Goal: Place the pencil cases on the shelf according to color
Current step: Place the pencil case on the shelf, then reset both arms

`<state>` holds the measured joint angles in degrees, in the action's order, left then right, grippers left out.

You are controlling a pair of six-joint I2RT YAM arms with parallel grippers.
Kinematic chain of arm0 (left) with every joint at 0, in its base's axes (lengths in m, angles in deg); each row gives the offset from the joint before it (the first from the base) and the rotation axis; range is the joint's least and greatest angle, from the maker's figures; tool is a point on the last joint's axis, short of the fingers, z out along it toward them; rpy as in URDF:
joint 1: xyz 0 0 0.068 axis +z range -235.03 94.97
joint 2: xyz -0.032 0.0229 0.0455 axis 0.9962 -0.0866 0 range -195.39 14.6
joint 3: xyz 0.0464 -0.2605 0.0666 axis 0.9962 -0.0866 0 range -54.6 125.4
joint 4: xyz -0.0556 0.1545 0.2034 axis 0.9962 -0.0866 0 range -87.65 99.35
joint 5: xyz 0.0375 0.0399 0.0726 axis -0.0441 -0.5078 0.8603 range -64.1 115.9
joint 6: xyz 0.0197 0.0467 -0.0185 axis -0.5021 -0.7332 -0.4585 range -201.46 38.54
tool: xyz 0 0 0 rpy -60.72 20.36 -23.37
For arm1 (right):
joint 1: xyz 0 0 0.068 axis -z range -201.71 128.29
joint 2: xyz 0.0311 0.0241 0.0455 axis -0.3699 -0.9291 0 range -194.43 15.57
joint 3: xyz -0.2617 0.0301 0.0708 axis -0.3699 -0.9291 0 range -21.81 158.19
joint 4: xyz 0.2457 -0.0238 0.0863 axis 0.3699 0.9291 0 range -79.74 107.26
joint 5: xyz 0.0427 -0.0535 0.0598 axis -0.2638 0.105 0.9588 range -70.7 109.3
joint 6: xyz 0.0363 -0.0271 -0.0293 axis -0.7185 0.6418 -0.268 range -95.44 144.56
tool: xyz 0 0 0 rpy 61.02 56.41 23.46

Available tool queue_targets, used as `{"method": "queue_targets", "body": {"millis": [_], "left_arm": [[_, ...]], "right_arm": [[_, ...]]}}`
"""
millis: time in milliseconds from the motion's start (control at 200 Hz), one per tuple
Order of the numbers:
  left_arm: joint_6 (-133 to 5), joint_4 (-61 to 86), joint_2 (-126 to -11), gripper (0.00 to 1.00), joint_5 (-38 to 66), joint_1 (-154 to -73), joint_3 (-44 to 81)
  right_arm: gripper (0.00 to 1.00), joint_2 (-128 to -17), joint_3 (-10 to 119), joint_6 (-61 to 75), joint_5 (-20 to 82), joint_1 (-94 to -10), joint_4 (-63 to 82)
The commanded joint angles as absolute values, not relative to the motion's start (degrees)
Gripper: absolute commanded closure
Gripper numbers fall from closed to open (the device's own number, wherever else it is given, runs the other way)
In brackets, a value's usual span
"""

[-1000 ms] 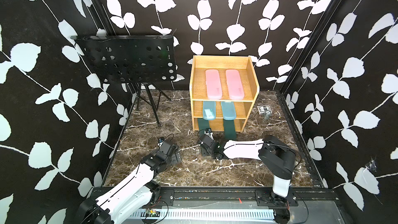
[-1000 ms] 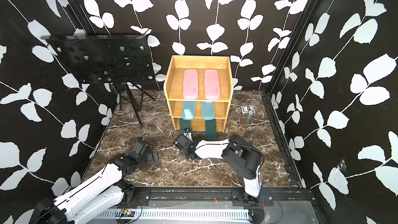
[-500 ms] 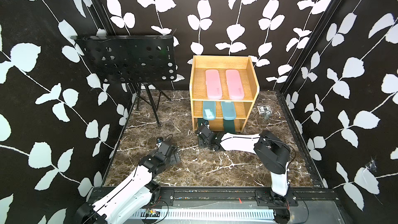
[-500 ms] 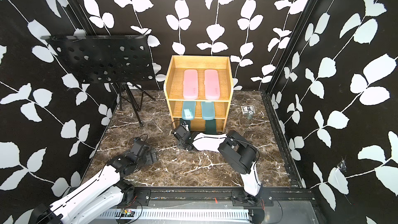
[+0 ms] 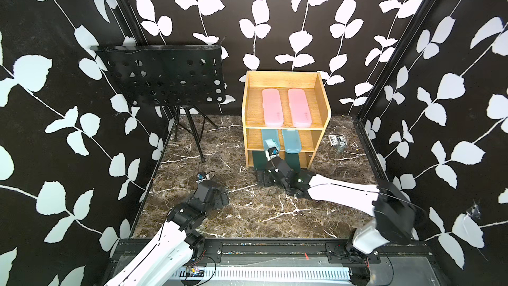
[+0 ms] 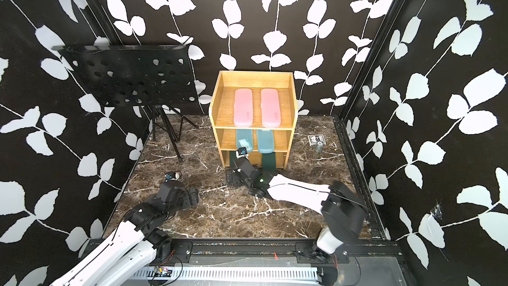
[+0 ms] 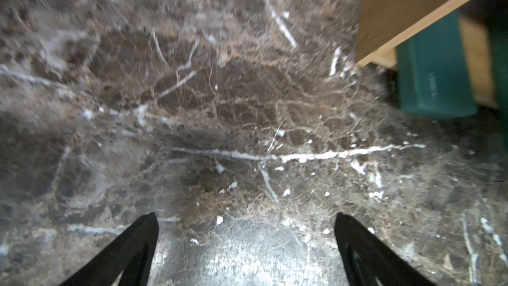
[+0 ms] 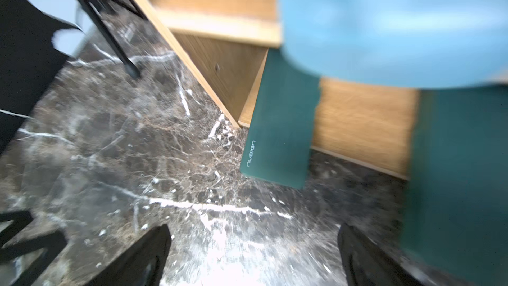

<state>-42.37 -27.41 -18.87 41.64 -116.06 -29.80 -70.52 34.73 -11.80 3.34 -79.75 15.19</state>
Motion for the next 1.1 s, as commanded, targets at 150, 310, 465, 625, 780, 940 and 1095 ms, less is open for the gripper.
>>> {"method": "queue_targets", "body": {"millis": [150, 310, 465, 625, 780, 940, 1095], "left_arm": [[-51.55, -21.47, -18.62, 0.01, 49.35, -115.79, -27.50], [-55.19, -20.59, -23.56, 0.01, 55.50, -115.81, -24.44], [-61.27, -17.79, -25.27, 0.01, 62.44, -115.79, -22.96], [-67.75, -11.14, -23.92, 0.01, 67.97, -115.38, -24.24], [-72.26, -2.48, -25.37, 0.01, 69.95, -112.77, -26.75], [-76.69, 8.34, -31.23, 0.01, 69.68, -105.81, -29.93], [-83.97, 29.35, -37.18, 0.01, 59.59, -98.57, -37.49]], "right_arm": [[0.01, -58.27, 24.86, -8.67, -10.00, -80.61, 20.77], [0.01, -52.96, 22.55, -8.57, -18.38, -80.62, 26.74], [0.01, -47.20, 19.88, -7.14, -27.31, -80.38, 29.99], [0.01, -41.74, 17.27, -1.73, -35.03, -78.10, 29.82], [0.01, -41.09, 15.08, 5.78, -37.45, -72.58, 24.50], [0.01, -41.75, 10.13, 14.57, -36.68, -61.87, 14.50], [0.01, -43.08, 2.95, 23.21, -26.01, -49.74, -5.21]]}}
